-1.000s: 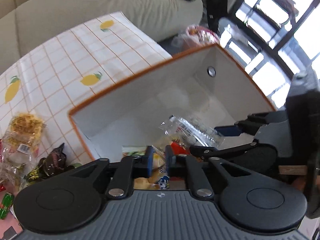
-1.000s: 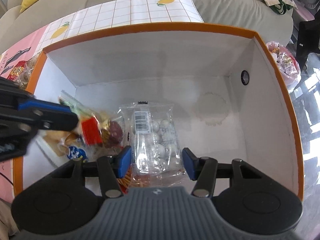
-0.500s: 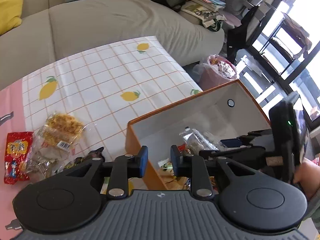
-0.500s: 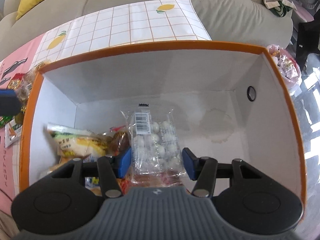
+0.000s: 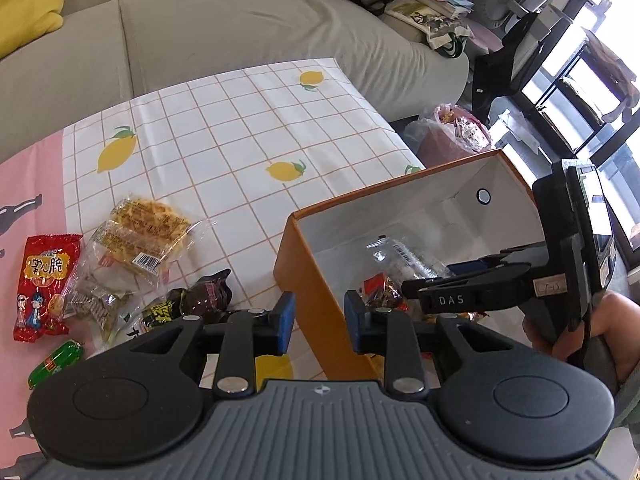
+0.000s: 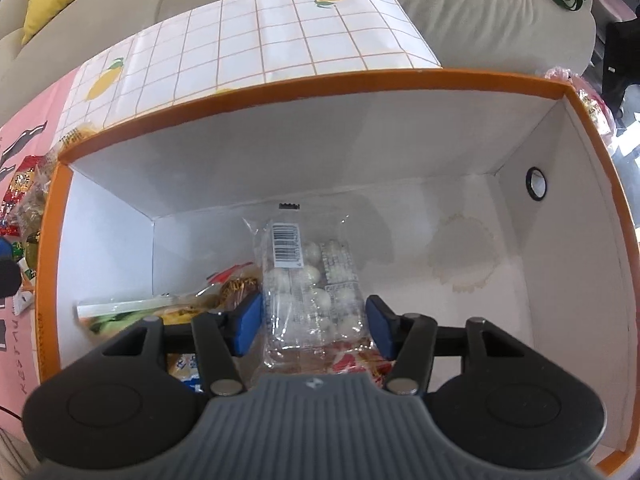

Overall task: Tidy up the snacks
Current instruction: 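Open both tools to drop the packets into the box and withdraw, then move both tools back over the snacks on the table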

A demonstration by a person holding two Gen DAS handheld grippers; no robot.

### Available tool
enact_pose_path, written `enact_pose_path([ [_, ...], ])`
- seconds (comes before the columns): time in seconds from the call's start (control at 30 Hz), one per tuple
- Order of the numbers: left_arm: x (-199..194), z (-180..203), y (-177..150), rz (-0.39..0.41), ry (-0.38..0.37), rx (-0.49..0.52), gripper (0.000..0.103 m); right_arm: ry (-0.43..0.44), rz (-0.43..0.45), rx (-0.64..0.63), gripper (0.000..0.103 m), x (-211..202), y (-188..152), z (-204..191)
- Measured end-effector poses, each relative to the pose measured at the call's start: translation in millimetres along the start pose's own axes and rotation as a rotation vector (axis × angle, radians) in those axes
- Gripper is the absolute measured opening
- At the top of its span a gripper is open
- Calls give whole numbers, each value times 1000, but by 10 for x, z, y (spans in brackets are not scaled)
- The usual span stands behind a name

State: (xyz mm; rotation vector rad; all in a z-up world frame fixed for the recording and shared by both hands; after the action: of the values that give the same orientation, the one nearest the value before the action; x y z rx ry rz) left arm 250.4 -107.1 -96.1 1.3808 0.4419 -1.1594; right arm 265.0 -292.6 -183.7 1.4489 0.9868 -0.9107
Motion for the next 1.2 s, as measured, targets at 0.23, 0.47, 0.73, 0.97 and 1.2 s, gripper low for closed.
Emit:
enact_pose_path([
  [0.23,-92,-66,-57,5,18,-4,38,-51,7,-52,70,-79,9,-20],
  [0.47,-285,-117,-173,31,67,8,42,-72,53,-67,72,-335,-41,-60],
  [0.73,-666,-167,-342,125,143,37,47,-28,238,-46,72,-941,-164,-362],
  [0.97,-968,-275,-545,218,210,43,47,18,414,-24,72,-1379,-323,-748],
  [1.2,-1084,-556,-785,248,254,-2,47,73,544,-75,73,-1609,-587,-1295],
])
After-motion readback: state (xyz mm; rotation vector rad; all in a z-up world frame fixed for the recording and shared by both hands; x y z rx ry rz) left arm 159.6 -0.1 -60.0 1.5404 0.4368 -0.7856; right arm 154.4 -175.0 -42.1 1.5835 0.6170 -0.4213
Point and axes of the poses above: each gripper's, at about its wrist camera, not at the fingertips, and x roughly the way its jaws point, z to its right, y to its top, the point moved 5 cm from there along x, roughly the way its jaws point, and after that the axes turned 6 degrees about z, right-handed, at the moved point
